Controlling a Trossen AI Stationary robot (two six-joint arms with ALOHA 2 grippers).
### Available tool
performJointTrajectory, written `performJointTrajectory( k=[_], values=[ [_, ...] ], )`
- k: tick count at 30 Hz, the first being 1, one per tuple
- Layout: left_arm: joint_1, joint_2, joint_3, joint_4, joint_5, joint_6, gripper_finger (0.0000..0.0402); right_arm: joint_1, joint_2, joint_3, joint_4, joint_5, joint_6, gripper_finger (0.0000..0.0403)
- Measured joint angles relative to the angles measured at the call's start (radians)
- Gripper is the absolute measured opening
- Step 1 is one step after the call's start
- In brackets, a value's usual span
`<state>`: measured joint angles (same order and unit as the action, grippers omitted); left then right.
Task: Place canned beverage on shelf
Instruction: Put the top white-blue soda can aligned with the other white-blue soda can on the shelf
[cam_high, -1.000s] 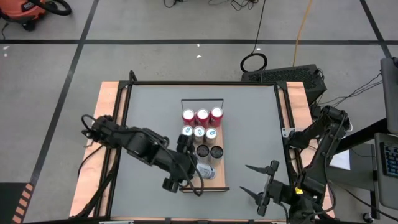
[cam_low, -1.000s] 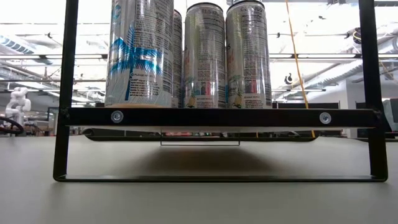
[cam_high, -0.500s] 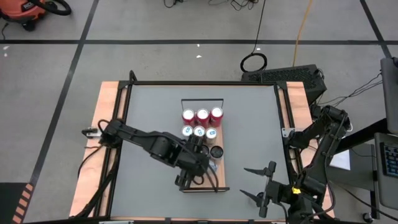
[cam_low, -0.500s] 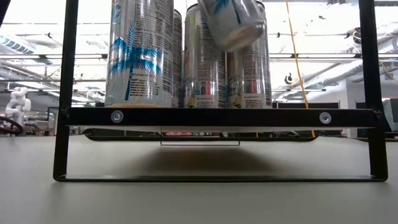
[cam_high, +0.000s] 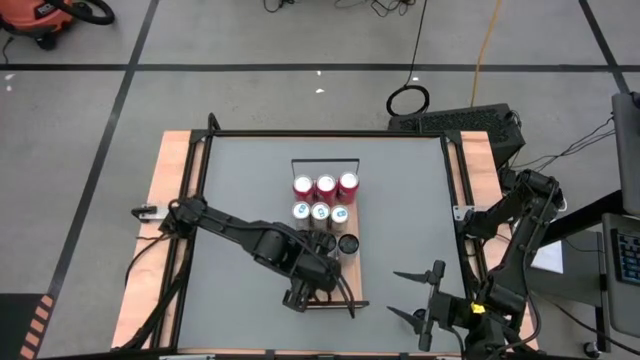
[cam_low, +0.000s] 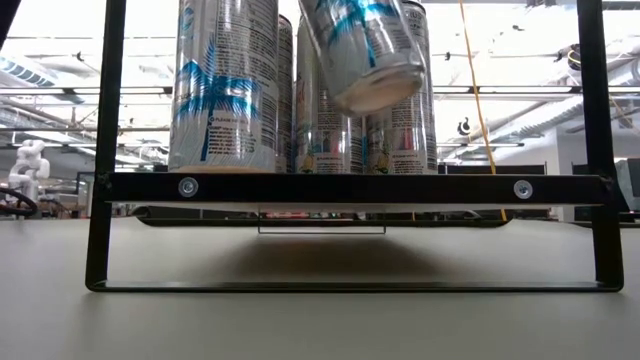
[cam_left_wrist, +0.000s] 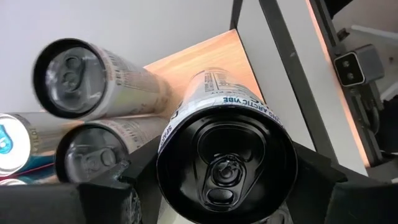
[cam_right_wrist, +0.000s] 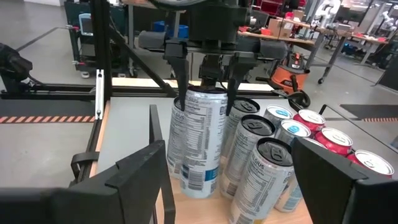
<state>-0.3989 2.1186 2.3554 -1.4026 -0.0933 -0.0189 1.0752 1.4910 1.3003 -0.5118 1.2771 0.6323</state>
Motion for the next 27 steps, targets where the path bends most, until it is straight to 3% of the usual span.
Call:
performJointTrajectory(
  k=[17,27],
  values=[
    [0.000,0.003,0.000,0.007,0.000,-0.019,0.0245,0.000,0.000,0.000,-0.008,0.000,0.007,0.0293],
    [0.002,0.069,-0.002,0.004,-0.003,0.009,0.0245,0.000,0.000,0.000,-0.017,-0.026,0.012,0.0293]
  ],
)
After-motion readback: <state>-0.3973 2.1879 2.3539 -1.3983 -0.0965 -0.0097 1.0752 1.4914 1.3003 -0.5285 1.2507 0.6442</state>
